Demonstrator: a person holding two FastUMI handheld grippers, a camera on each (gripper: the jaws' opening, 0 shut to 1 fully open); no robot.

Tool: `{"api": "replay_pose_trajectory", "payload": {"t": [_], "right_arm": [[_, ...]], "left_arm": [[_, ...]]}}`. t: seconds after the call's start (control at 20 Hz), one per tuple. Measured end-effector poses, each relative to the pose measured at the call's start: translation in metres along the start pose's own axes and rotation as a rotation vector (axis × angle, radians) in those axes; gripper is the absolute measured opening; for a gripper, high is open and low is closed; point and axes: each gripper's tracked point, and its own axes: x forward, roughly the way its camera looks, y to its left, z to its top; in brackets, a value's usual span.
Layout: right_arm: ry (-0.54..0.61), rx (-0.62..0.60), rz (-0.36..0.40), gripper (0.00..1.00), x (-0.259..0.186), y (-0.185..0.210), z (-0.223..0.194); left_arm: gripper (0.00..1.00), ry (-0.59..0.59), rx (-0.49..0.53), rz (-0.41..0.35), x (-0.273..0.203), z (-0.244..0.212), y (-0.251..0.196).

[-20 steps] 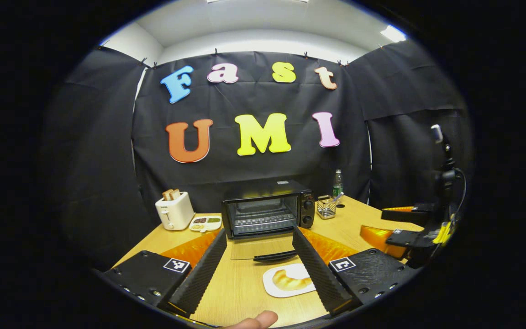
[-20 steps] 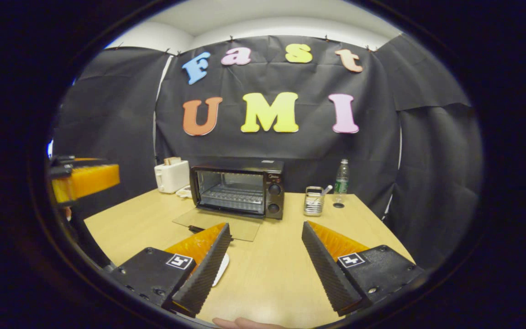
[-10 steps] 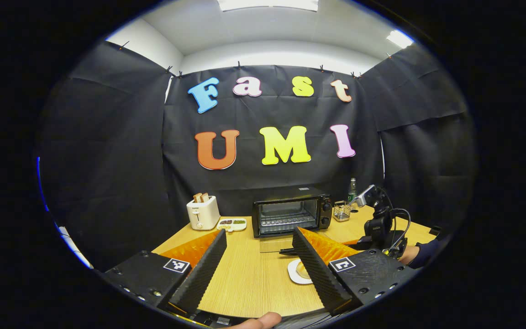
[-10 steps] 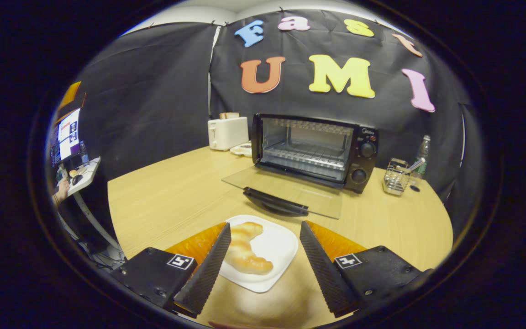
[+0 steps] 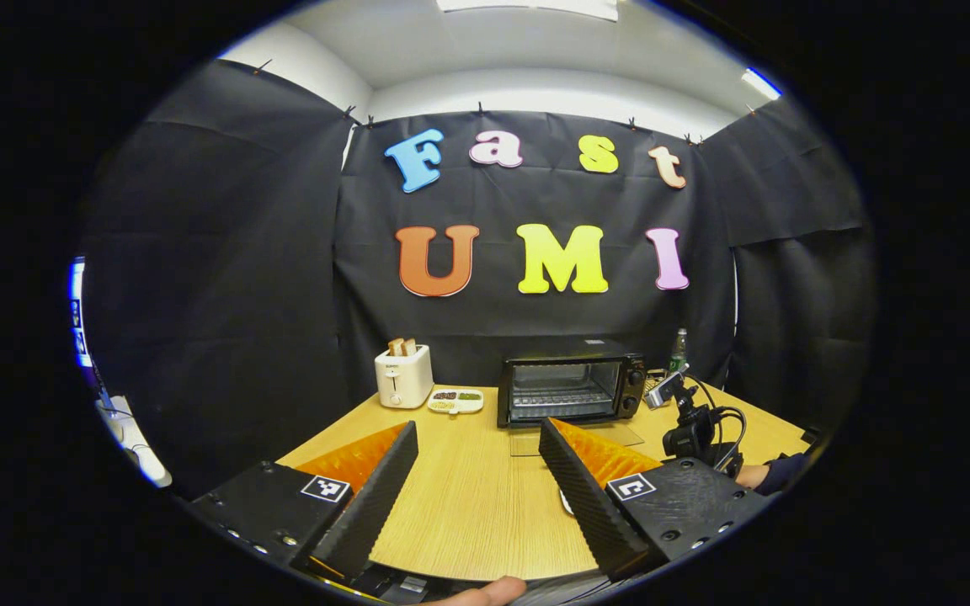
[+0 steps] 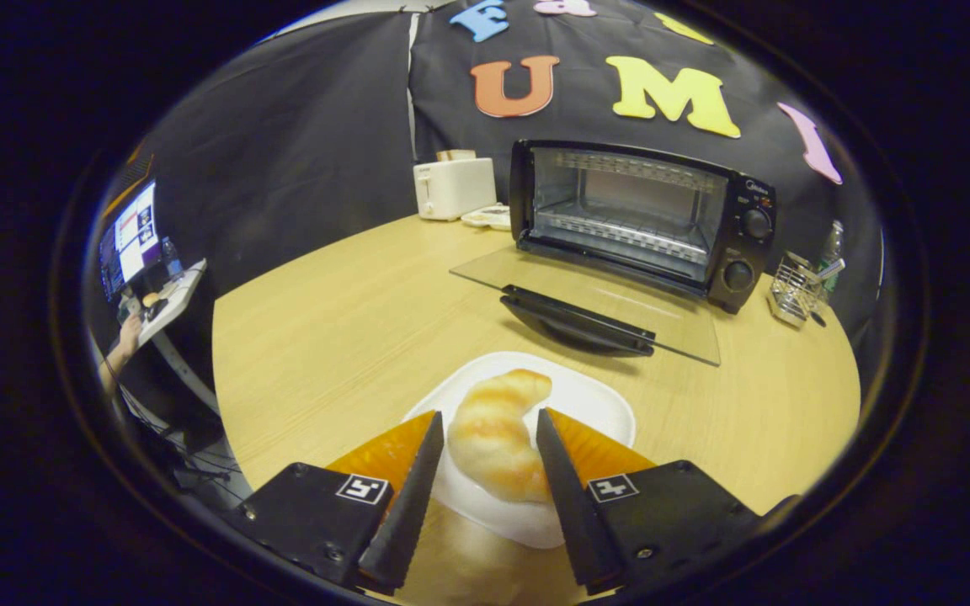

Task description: Open the electric oven with the left hand, put the food in, and close the electric oven.

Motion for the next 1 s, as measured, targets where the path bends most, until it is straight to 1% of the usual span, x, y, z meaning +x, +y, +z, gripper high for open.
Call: {"api": "replay_pose_trajectory", "payload": {"t": [0.2, 0.25, 0.3, 0.35, 0.4, 0.45, 0.5, 0.65, 0.75, 0.8, 0.9, 1.0], "right_arm": [[0.031, 0.002, -0.003, 0.71, 0.006, 0.001, 0.001], [0.038, 0.0, 0.001, 0.67, 0.005, 0.0, 0.002], [0.047, 0.007, 0.013, 0.66, 0.004, 0.002, 0.001], [0.049, 0.03, 0.041, 0.6, 0.001, 0.008, 0.002], [0.038, 0.057, 0.076, 0.58, -0.002, 0.014, 0.006], [0.027, 0.075, 0.09, 0.55, -0.008, 0.017, 0.011], [0.008, 0.085, 0.092, 0.54, -0.015, 0.018, 0.017], [-0.075, 0.101, 0.094, 0.55, -0.035, 0.015, 0.048], [-0.12, 0.153, 0.081, 0.55, -0.043, 0.007, 0.07], [-0.14, 0.173, 0.085, 0.55, -0.045, 0.005, 0.082], [-0.186, 0.226, 0.088, 0.55, -0.044, -0.004, 0.107], [-0.231, 0.303, 0.089, 0.55, -0.037, -0.015, 0.131]], "left_arm": [[0.95, -0.01, 0.0, 0.021, 0.001, 0.003, 0.005], [0.95, -0.016, -0.004, 0.023, 0.0, 0.003, 0.005], [0.95, -0.024, -0.012, 0.02, -0.001, 0.005, 0.004], [0.95, -0.025, -0.024, 0.011, 0.0, 0.006, 0.0], [0.95, -0.022, -0.036, 0.003, -0.001, 0.005, -0.002], [0.95, -0.024, -0.046, -0.004, -0.003, 0.006, -0.003], [0.95, -0.032, -0.05, -0.011, -0.003, 0.008, -0.004], [0.95, -0.063, -0.045, -0.012, -0.003, 0.016, -0.002], [0.94, -0.061, -0.042, -0.003, 0.0, 0.019, 0.0], [0.93, -0.065, -0.031, -0.011, 0.001, 0.023, -0.004], [0.92, -0.079, 0.003, -0.017, 0.002, 0.028, -0.006], [0.93, -0.081, 0.034, -0.028, 0.008, 0.028, -0.01]]}}
